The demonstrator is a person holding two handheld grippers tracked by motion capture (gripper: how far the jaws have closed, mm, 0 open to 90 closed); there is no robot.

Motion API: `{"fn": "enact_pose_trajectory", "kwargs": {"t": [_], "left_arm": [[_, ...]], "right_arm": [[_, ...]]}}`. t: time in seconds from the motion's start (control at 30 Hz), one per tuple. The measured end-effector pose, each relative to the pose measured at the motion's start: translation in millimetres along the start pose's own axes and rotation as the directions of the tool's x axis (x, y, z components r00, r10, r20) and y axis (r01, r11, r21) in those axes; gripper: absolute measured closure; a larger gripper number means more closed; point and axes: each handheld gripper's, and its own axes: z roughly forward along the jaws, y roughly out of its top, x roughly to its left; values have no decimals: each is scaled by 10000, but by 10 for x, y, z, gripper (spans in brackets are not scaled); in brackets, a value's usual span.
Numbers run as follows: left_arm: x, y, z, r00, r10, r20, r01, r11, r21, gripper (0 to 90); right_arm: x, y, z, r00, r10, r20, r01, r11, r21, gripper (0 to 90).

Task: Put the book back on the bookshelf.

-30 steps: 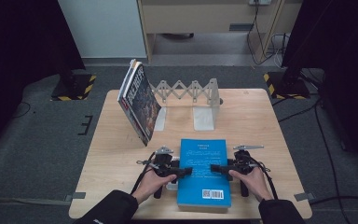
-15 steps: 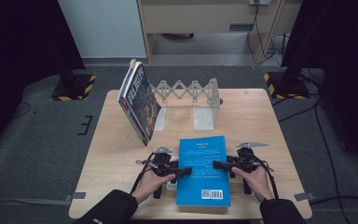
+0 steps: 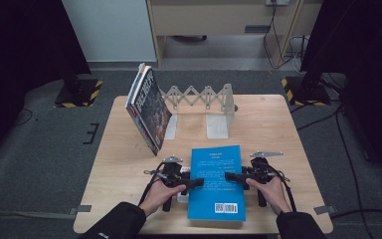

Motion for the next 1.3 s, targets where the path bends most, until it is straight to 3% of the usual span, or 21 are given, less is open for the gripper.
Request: {"fn": "enact_pose_trajectory", "kwargs": {"t": [0.2, 0.27, 0.37, 0.57, 1.0, 1.03, 1.1, 1.3], "left_arm": [[14, 6, 6, 9990, -226, 374, 228, 9997, -62, 272], [-26, 5, 13, 9994, 21, 355, -18, 10000, -96, 276], [-35, 7, -4, 9996, 150, 229, -148, 9999, -82, 274], [-61, 6, -21, 9990, 436, 103, -435, 9989, -151, 278], [-57, 27, -67, 9984, 495, 257, -484, 9979, -433, 280], [-55, 34, -73, 9986, 458, 257, -447, 9982, -396, 274], [-44, 28, -71, 9985, 487, 248, -479, 9983, -338, 266], [-39, 37, -88, 9981, 528, 312, -508, 9969, -596, 254]], "right_arm": [[64, 30, -5, 9992, -195, -342, 190, 9997, -147, 268], [110, 47, 23, 9970, -54, -768, 77, 9995, 297, 270], [127, 36, 20, 9981, -80, -617, 81, 10000, 21, 315], [122, 28, 10, 9977, -206, -640, 206, 9998, 6, 324], [170, 79, -77, 9958, -30, -919, 5, 9996, -277, 445], [184, 87, -94, 9952, -193, -961, 151, 9989, -440, 502], [241, 97, -93, 9953, -769, -590, 746, 9964, -403, 504], [280, 110, -107, 9936, -991, -546, 965, 9942, -477, 509]]}}
